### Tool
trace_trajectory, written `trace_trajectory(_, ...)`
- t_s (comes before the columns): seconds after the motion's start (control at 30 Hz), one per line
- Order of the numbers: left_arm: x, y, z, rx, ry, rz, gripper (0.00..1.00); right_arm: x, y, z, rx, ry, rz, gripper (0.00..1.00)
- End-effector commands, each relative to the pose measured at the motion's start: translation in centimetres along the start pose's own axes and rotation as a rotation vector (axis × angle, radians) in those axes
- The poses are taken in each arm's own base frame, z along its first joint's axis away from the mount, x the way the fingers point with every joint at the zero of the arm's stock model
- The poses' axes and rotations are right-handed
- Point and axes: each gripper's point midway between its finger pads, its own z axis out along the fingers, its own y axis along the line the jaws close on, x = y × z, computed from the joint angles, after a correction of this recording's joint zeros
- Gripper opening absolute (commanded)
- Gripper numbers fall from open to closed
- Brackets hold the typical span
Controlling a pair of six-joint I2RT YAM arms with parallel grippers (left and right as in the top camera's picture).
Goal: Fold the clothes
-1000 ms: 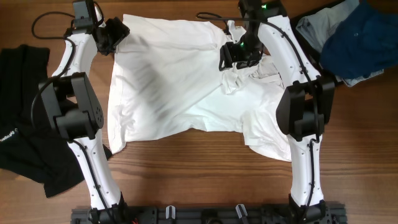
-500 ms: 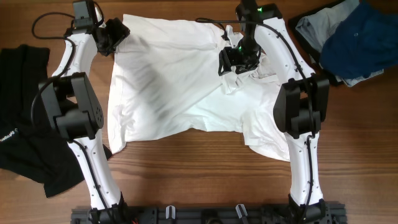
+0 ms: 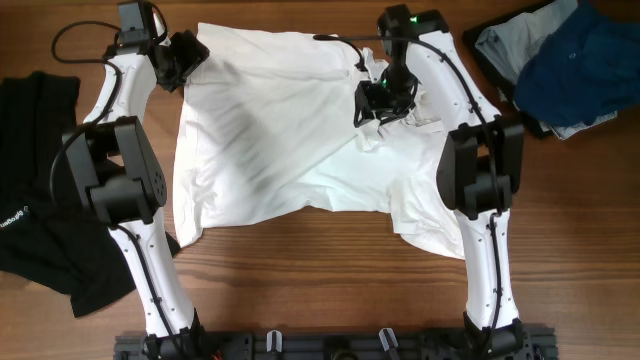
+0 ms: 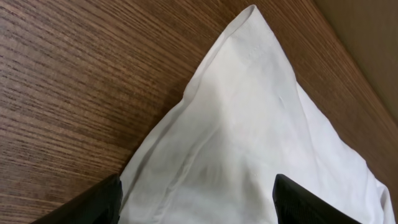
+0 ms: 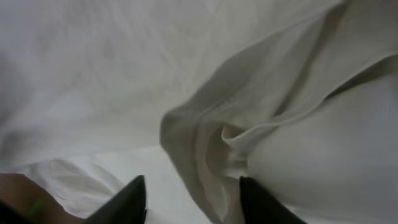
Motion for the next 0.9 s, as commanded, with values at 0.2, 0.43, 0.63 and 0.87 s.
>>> trace_trajectory(0.2, -1.4, -2.1, -2.3, 0.043, -0.040, 0.018, 0.80, -0.7, -0.4, 0.5, 0.021, -0.017, -0.006, 0.04)
trace_trajectory(0.43, -1.0, -2.8, -2.3, 0.079, -0.018, 0.020, 0.52, -2.5, -1.6, -4.2, 0.106, -0.169, 0.003, 0.04)
trace_trajectory(0.63, -1.2, -3.0, -2.3, 0.087, -0.030, 0.026, 0.57, -3.6, -1.4, -11.4, 0.209, -0.367, -0.025, 0.04)
trace_trajectory(0.87, -2.3, -5.9, -2.1, 0.154, -0.100, 0.084, 0.56, -3.3, 1.5, -18.4, 0.205, -0.555, -0.080, 0.04)
